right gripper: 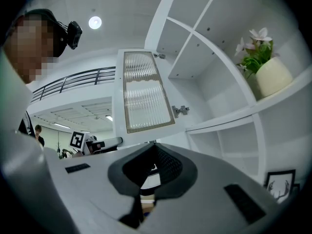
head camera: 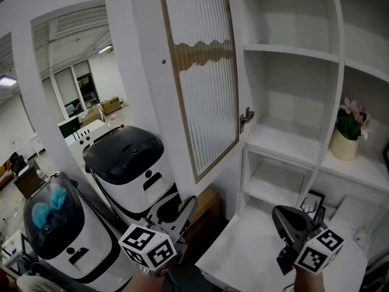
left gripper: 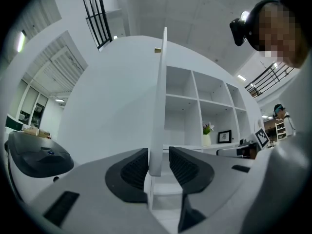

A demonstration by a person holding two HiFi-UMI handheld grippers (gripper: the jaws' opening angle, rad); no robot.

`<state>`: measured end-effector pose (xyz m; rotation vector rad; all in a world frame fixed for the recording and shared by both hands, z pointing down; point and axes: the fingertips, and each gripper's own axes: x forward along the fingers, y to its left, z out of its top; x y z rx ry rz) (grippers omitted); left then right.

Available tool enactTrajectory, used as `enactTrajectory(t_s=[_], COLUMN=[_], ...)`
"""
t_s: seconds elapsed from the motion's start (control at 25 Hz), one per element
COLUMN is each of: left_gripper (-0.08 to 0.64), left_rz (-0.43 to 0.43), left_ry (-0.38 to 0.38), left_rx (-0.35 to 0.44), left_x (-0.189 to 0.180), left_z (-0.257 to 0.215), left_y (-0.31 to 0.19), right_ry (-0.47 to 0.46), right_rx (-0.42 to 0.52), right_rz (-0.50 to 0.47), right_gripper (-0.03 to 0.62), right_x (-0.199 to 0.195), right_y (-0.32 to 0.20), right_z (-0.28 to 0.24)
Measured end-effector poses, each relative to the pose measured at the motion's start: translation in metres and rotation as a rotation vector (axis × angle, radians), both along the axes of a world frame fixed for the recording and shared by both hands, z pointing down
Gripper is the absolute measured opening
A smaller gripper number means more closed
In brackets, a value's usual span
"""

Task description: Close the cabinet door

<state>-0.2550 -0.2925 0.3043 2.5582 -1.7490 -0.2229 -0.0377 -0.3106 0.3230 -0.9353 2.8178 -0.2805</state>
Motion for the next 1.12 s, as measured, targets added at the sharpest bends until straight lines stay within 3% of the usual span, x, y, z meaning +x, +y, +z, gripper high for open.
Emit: enactTrajectory(t_s=[1.12], left_gripper=[0.106], left_rz=[0.12], left_ry=[-0.007], left_rx=[-0.004], left_x=[0.047], left_z=[-0.002], left_y=[0.008], right_ry=[0.011], right_rx=[0.03], right_rz=[0.009], right_gripper=[0.005], right_x=[0.004], right_y=[0.007], right_z=[-0.016])
